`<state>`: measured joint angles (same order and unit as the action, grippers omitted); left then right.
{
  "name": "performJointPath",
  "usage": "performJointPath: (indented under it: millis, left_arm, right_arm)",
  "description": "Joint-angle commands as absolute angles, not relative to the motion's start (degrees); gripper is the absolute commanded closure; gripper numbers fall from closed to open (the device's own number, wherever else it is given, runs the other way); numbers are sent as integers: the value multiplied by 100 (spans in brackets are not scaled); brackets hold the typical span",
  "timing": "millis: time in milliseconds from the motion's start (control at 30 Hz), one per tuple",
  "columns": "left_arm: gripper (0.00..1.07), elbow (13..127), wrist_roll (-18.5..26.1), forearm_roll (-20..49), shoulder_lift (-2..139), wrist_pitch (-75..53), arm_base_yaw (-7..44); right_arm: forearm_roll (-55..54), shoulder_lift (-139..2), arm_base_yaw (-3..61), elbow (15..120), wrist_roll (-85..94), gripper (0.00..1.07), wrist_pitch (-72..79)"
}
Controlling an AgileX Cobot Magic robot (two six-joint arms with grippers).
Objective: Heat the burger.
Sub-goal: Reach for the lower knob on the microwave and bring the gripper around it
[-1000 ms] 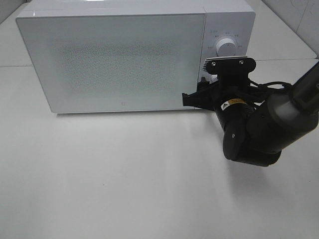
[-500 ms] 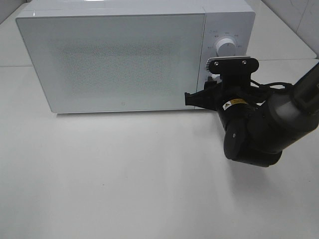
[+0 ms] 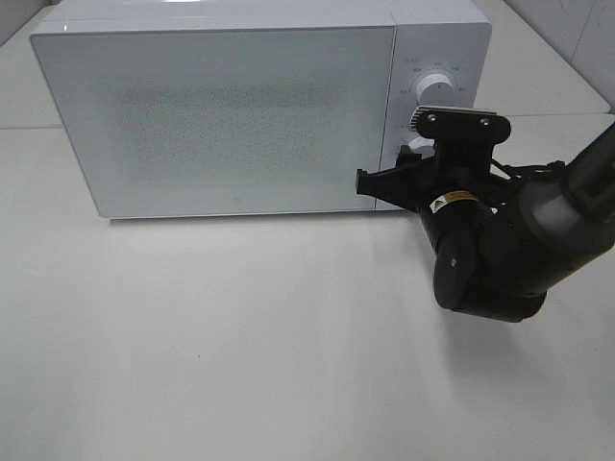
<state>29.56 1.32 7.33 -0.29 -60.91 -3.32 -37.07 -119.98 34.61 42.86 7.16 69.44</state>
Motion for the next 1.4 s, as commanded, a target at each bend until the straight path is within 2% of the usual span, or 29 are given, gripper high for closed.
performJointPath:
  millis: [33,100,167,200,267,433,500,833,1033,1400]
  left_arm:
    - [22,2951,138,768,-126,-6125,-332]
    - [22,2951,138,768,-126,-6125,-332]
    - [22,2951,138,768,-126,-6125,-332]
    - [22,2951,138,768,-126,-6125,-332]
    - [22,2951,138,768,-126,-6125,-332]
    - [22,2951,138,768,-126,-6125,-332]
    - [22,2951,138,768,-126,-6125,-332]
    - [22,2951,138,768,-126,-6125,-332]
    - [22,2951,138,768,-126,-6125,-332]
    - [22,2951,138,768,-126,-6125,-332]
  right_arm:
    - [-3174,-11986,3455,4400,46,103,8210]
    - [-3174,-11986,3455,4400,-212,103,8210]
    - [-3174,-11986,3455,4400,-1742,103,8210]
    - [-3174,-11986,3455,4400,-1742,103,8210]
    - [-3180,-11986,3455,4400,-2882,103,8210]
    - [-3180,-11986,3455,4400,-3655,103,8210]
    - [-3197,-11986,3455,4400,-4738,103,8210]
    - [-3312,-11986,3455,4400,-7563,103,8210]
    - [-3329,-11986,3455,4400,-8354,102,8210]
    - [-3352,-11986,3455,4400,-8468,102,8210]
